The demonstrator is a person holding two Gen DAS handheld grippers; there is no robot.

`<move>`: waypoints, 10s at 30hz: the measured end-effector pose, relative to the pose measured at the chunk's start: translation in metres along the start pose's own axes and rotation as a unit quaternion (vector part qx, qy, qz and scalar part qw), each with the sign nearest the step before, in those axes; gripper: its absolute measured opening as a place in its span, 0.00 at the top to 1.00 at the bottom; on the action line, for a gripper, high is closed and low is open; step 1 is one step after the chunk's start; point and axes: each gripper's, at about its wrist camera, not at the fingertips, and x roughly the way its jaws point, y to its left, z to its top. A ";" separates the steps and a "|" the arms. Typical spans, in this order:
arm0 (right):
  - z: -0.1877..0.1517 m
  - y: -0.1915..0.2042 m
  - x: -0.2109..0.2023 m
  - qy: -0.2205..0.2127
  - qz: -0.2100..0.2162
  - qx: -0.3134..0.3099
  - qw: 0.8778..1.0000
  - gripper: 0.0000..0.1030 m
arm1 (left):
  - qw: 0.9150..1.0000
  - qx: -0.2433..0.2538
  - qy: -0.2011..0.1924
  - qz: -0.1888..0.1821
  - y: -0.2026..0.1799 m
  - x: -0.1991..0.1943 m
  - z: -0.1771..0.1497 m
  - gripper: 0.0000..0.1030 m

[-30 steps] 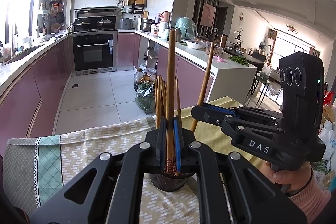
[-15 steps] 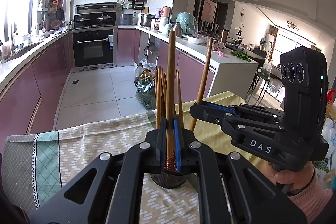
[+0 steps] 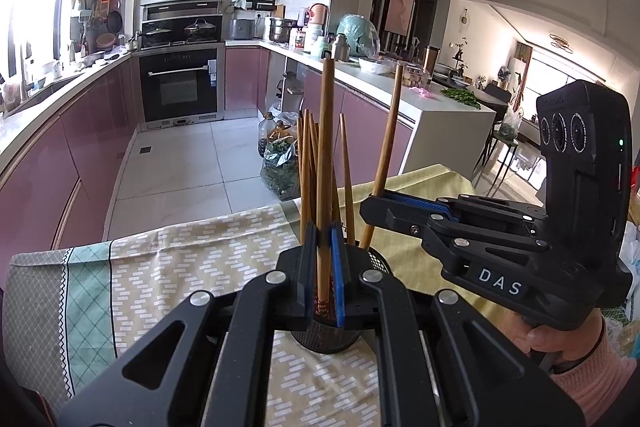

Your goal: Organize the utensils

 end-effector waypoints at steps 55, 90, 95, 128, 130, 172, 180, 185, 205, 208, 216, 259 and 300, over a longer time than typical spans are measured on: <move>-0.064 0.030 -0.029 -0.043 -0.067 -0.038 0.996 0.06 | 0.979 -0.026 -0.089 0.179 0.030 -0.068 -0.079 0.05; -0.092 0.058 -0.057 -0.107 -0.088 -0.047 0.989 0.06 | 0.961 -0.016 -0.160 0.223 0.014 -0.125 -0.107 0.05; -0.092 0.059 -0.061 -0.115 -0.088 -0.046 0.988 0.06 | 0.960 -0.019 -0.165 0.226 0.014 -0.127 -0.107 0.05; -0.093 0.059 -0.063 -0.130 -0.096 -0.043 0.986 0.06 | 0.952 -0.024 -0.194 0.236 0.011 -0.136 -0.111 0.05; -0.093 0.059 -0.064 -0.131 -0.096 -0.043 0.986 0.06 | 0.951 -0.024 -0.195 0.237 0.011 -0.137 -0.111 0.05; -0.093 0.058 -0.064 -0.132 -0.099 -0.038 0.986 0.06 | 0.951 -0.024 -0.195 0.238 0.008 -0.134 -0.111 0.05; -0.093 0.057 -0.064 -0.131 -0.099 -0.039 0.986 0.06 | 0.951 -0.025 -0.195 0.238 0.008 -0.135 -0.112 0.05; -0.093 0.058 -0.064 -0.131 -0.099 -0.039 0.986 0.06 | 0.951 -0.025 -0.195 0.237 0.008 -0.134 -0.112 0.05; -0.090 0.057 -0.066 -0.134 -0.099 -0.038 0.985 0.06 | 0.951 -0.025 -0.195 0.237 0.008 -0.134 -0.112 0.05; -0.090 0.057 -0.066 -0.135 -0.099 -0.038 0.985 0.06 | 0.952 -0.026 -0.194 0.237 0.008 -0.133 -0.112 0.05; -0.090 0.057 -0.066 -0.134 -0.099 -0.038 0.985 0.06 | 0.951 -0.025 -0.195 0.237 0.008 -0.134 -0.112 0.05; -0.087 0.056 -0.069 -0.134 -0.098 -0.038 0.985 0.06 | 0.953 -0.028 -0.189 0.233 0.003 -0.127 -0.118 0.05; -0.089 0.041 -0.063 -0.114 -0.110 -0.033 0.987 0.06 | 0.963 -0.040 -0.151 0.220 0.010 -0.111 -0.118 0.05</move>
